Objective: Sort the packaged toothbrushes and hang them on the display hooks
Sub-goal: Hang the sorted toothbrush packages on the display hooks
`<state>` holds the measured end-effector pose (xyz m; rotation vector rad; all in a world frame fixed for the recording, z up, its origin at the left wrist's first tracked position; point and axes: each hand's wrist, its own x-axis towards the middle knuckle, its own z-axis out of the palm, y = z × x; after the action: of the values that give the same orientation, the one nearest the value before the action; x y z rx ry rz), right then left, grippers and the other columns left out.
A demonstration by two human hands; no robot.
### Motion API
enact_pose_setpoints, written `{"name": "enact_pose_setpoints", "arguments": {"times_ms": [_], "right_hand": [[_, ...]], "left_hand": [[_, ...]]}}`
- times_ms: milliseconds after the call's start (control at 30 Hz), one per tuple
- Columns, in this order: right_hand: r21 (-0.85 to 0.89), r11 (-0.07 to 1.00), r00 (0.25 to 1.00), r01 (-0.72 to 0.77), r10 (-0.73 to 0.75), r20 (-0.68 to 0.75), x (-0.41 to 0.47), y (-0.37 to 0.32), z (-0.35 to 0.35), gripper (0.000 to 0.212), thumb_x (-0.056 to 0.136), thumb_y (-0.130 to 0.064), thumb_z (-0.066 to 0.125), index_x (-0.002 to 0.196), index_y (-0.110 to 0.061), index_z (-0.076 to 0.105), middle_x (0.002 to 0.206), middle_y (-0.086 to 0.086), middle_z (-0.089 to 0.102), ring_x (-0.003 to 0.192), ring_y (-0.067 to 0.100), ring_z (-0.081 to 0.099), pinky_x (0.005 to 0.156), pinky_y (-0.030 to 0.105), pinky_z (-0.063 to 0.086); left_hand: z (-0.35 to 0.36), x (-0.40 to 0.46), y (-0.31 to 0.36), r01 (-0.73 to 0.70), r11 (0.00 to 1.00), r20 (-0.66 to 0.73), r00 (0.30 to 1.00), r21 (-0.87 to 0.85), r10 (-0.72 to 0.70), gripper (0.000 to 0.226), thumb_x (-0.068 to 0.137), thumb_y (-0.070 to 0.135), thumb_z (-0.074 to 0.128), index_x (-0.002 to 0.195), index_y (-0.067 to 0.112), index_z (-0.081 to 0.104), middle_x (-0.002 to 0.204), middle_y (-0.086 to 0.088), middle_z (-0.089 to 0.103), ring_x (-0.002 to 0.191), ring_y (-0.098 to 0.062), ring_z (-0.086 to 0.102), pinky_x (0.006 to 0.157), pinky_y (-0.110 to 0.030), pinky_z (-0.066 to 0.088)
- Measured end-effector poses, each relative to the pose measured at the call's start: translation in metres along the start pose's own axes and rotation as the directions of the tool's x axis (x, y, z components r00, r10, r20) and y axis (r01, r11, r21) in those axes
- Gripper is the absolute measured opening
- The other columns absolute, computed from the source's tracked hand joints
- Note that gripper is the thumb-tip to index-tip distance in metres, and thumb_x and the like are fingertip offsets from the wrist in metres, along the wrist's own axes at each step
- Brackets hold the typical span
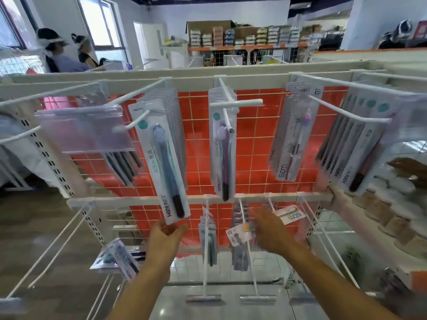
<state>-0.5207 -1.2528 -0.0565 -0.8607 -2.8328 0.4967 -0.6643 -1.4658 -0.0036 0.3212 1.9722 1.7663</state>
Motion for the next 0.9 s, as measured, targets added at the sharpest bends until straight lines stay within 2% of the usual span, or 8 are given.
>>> {"name": "enact_pose_setpoints", "arguments": {"times_ms": [100,167,367,533,667,733,767,900], "right_hand": [[-0.125,0.992,0.997,0.023,-0.013,0.079,-0.005,0.003,0.008,0.069,0.085,-0.014,0.054,0.147,-0.02,0.024,0.154,-0.001,0.026,0.145,0.021,0.015,0.117,0.041,0.009],[-0.156,0.987,0.999,0.026,-0.019,0.049,-0.007,0.004,0.012,0.068,0.086,-0.016,0.055,0.146,-0.021,0.024,0.154,-0.002,0.025,0.145,0.019,0.013,0.118,0.041,0.004],[-0.146,0.989,1.0,0.009,-0.01,-0.007,-0.016,0.001,0.015,0.053,0.087,-0.013,0.054,0.137,-0.02,0.038,0.144,-0.001,0.04,0.139,0.02,0.027,0.115,0.037,0.02],[-0.143,0.99,1.0,-0.013,0.011,-0.011,-0.029,-0.009,0.008,0.046,0.082,-0.005,0.052,0.125,-0.018,0.045,0.133,-0.001,0.045,0.126,0.02,0.037,0.103,0.035,0.029],[-0.186,0.981,0.998,-0.055,0.06,0.017,-0.041,-0.018,0.002,0.042,0.083,-0.005,0.049,0.123,-0.019,0.046,0.131,0.0,0.045,0.124,0.022,0.037,0.096,0.036,0.031],[-0.197,0.977,0.996,-0.079,0.085,0.025,-0.046,-0.022,-0.001,0.045,0.083,-0.007,0.05,0.126,-0.02,0.044,0.135,-0.001,0.042,0.127,0.023,0.035,0.095,0.038,0.031],[-0.196,0.976,0.994,-0.093,0.102,0.033,-0.048,-0.025,-0.003,0.046,0.083,-0.006,0.05,0.126,-0.02,0.043,0.136,-0.001,0.041,0.128,0.024,0.034,0.095,0.04,0.032],[-0.139,0.981,0.99,-0.138,0.14,0.004,-0.052,-0.04,-0.013,0.048,0.085,-0.008,0.053,0.129,-0.023,0.041,0.136,-0.003,0.042,0.127,0.025,0.033,0.096,0.045,0.033]], "left_hand": [[0.006,-0.001,-0.009,0.046,0.999,-0.003,0.999,0.003,-0.046,0.027,0.085,0.007,0.068,0.107,0.016,0.056,0.099,-0.004,0.067,0.1,-0.024,0.061,0.094,-0.043,0.045],[0.011,-0.005,-0.012,0.071,0.998,0.016,0.997,0.002,-0.071,0.021,0.086,0.004,0.065,0.1,0.017,0.058,0.094,0.001,0.065,0.093,-0.018,0.06,0.092,-0.04,0.043],[0.021,-0.013,-0.017,0.101,0.994,0.04,0.994,0.033,-0.102,0.018,0.086,0.0,0.061,0.092,0.016,0.059,0.09,-0.003,0.065,0.09,-0.02,0.057,0.088,-0.036,0.039],[0.024,-0.016,-0.027,0.139,0.99,0.049,0.989,0.039,-0.14,0.04,0.087,0.009,0.065,0.122,0.012,0.047,0.104,-0.004,0.059,0.101,-0.023,0.054,0.092,-0.037,0.039],[0.025,-0.024,-0.025,0.114,0.99,0.059,0.991,0.082,-0.119,0.01,0.087,0.004,0.061,0.087,0.011,0.054,0.088,-0.004,0.057,0.087,-0.021,0.053,0.091,-0.037,0.038],[0.025,-0.027,-0.028,0.106,0.991,0.056,0.992,0.085,-0.111,0.017,0.087,0.004,0.06,0.078,0.016,0.052,0.084,-0.004,0.056,0.086,-0.021,0.052,0.09,-0.037,0.038],[0.027,-0.029,-0.028,0.104,0.991,0.06,0.992,0.086,-0.11,0.01,0.085,0.006,0.062,0.084,0.013,0.055,0.09,-0.006,0.058,0.092,-0.021,0.053,0.091,-0.038,0.039],[0.033,-0.034,-0.033,0.138,0.983,0.084,0.985,0.12,-0.149,0.035,0.081,0.013,0.067,0.113,0.005,0.057,0.114,-0.013,0.062,0.099,-0.022,0.057,0.082,-0.035,0.045]]}}
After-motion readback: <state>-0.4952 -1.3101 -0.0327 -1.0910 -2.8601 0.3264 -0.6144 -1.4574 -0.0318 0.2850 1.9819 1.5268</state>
